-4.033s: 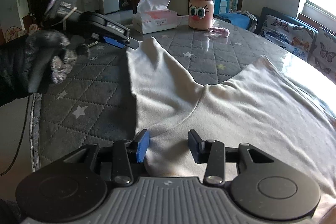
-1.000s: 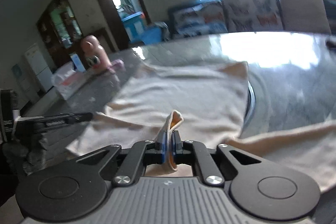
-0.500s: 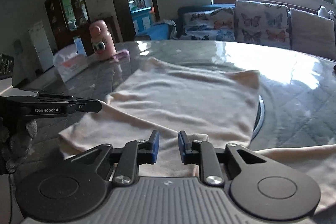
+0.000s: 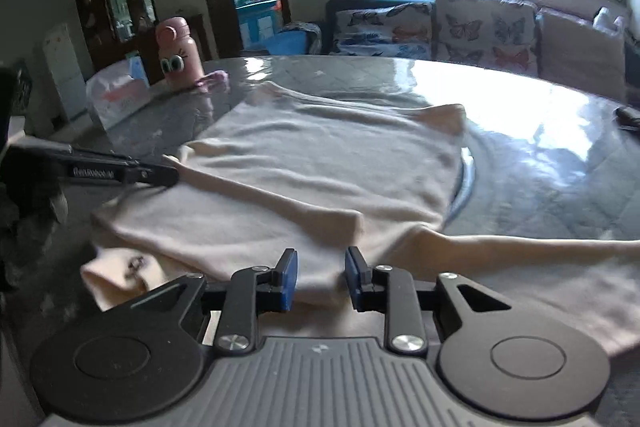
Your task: Fold clothes
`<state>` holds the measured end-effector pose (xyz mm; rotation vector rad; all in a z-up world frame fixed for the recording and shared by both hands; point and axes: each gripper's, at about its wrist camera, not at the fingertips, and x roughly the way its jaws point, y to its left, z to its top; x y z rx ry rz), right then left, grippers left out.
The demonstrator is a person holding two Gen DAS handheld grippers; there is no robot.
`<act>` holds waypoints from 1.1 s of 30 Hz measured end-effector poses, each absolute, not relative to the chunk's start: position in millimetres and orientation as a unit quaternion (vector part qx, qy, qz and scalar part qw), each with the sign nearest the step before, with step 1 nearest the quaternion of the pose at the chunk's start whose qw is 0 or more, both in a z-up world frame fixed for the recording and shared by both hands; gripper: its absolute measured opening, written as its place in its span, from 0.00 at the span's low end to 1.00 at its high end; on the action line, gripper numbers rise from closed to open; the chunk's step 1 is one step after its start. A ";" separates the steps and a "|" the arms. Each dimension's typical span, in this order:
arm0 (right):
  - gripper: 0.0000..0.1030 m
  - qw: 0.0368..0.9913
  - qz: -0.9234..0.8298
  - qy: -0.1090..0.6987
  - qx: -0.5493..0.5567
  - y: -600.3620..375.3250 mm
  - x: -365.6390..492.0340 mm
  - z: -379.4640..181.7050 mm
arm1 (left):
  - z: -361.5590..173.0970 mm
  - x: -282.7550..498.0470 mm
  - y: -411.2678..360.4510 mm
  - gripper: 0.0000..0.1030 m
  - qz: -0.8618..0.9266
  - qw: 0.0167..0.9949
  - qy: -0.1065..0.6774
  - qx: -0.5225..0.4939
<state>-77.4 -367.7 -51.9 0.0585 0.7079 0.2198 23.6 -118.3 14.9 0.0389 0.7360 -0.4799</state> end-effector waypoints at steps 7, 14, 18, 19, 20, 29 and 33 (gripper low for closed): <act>0.37 0.943 0.051 0.320 0.075 -409.4 -110.7 -39.7 | 28.0 6.3 -127.9 0.36 -0.241 0.908 0.343 0.025; 0.39 0.940 -0.062 0.318 0.106 -472.8 -130.2 -47.1 | 34.1 -8.4 -147.2 0.63 -0.256 0.905 0.338 0.029; 0.40 0.933 -0.129 0.313 0.124 -507.8 -134.0 -55.0 | 35.1 -12.6 -154.2 0.81 -0.256 0.906 0.334 0.033; 0.40 0.931 -0.143 0.310 0.129 -515.6 -134.5 -56.5 | 35.4 -13.5 -155.4 0.83 -0.256 0.907 0.333 0.034; 0.41 0.929 -0.157 0.306 0.136 -522.9 -134.5 -57.8 | 35.8 -14.5 -156.5 0.85 -0.256 0.907 0.332 0.036; 0.39 0.919 -0.198 0.294 0.171 -559.8 -127.7 -68.0 | 35.3 -18.7 -162.5 0.95 -0.255 0.906 0.334 0.042; 0.35 0.919 -0.211 0.292 0.158 -557.5 -123.6 -69.9 | 35.0 -18.8 -163.3 0.95 -0.254 0.906 0.336 0.042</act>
